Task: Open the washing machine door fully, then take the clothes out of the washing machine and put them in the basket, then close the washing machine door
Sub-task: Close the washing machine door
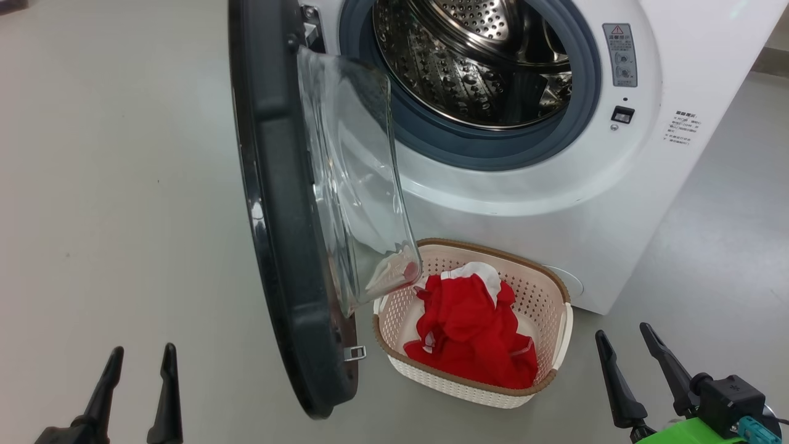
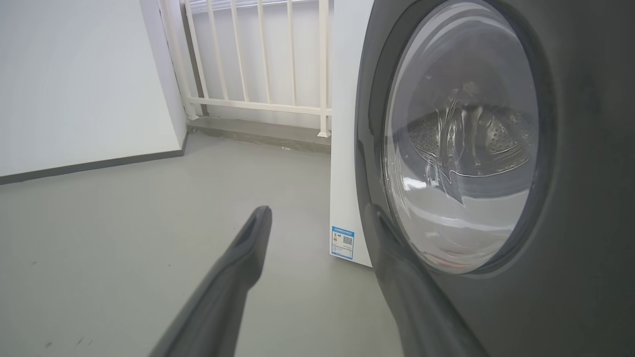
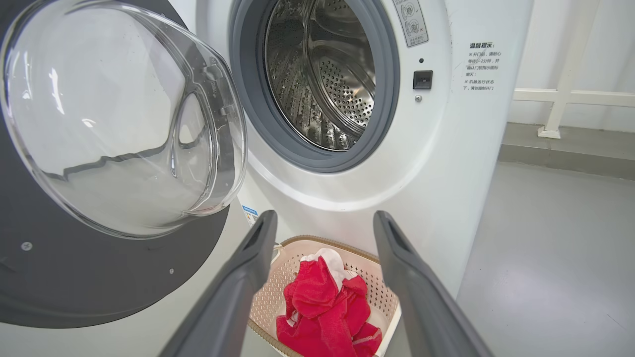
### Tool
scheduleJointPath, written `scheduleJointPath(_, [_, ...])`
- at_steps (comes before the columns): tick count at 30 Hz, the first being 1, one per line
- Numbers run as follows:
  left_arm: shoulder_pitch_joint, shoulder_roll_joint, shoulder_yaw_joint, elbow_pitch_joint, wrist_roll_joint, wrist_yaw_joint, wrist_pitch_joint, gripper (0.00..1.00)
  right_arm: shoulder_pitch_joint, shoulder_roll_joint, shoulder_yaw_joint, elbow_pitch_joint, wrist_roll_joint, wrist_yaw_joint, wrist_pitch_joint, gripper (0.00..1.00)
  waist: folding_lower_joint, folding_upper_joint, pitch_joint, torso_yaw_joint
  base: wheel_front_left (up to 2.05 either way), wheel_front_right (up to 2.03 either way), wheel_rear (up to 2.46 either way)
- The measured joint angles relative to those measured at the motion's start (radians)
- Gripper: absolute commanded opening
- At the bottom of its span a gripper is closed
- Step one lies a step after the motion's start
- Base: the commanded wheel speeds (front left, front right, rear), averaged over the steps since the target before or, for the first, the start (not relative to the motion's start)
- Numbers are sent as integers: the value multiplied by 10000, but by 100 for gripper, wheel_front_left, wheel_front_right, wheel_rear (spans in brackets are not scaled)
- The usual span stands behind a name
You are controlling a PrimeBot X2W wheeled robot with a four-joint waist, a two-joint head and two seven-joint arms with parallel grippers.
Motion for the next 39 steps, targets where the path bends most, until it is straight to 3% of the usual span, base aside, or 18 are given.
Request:
scheduleJointPath(5, [0,-6,-19,-146,-77,0,0,100,-1,0,0,0,0,0,0,100,-1,0,-9,-2,0,0,0])
scheduleJointPath(9, [-31,-6,-119,-274,-842,0,0,100,-2,2,4,0,0,0,0,100,0,0,-15,-12,0,0,0])
scheduleJointPath(10, [-81,-2,-171,-295,-1124,0,0,88,-4,2,4,0,0,0,0,100,0,0,-17,-13,0,0,0])
scheduleJointPath(12, [-210,104,-245,-382,-1756,0,0,38,-10,6,13,4,0,0,0,100,0,0,-16,-25,0,0,0])
scheduleJointPath(13, [-334,222,-313,-385,-2161,0,0,25,-15,8,19,4,0,0,0,100,0,0,-13,-34,0,0,0])
scheduleJointPath(14, [-464,424,-407,-420,-2470,0,0,5,-20,8,21,2,0,0,0,100,0,0,-10,-44,0,0,0])
scheduleJointPath(15, [-611,631,-497,-458,-2880,0,0,0,-23,12,25,4,0,0,0,100,0,0,-2,-53,0,0,0])
scheduleJointPath(16, [-611,631,-497,-458,-2880,0,0,0,-23,12,25,4,0,0,0,100,0,0,-2,-53,0,0,0])
scheduleJointPath(23, [-1420,2071,-1239,-663,-6238,0,-4,0,-29,19,123,4,0,0,0,100,-1,0,50,-175,0,0,0])
scheduleJointPath(30, [-1796,3540,-3158,-1277,-9689,0,-29,0,-33,15,163,2,0,0,0,100,0,0,145,-328,0,0,0])
scheduleJointPath(39, [-2330,4757,-4589,-2136,-12082,0,2,0,-64,-13,186,-33,0,0,0,100,0,0,348,-534,0,0,0])
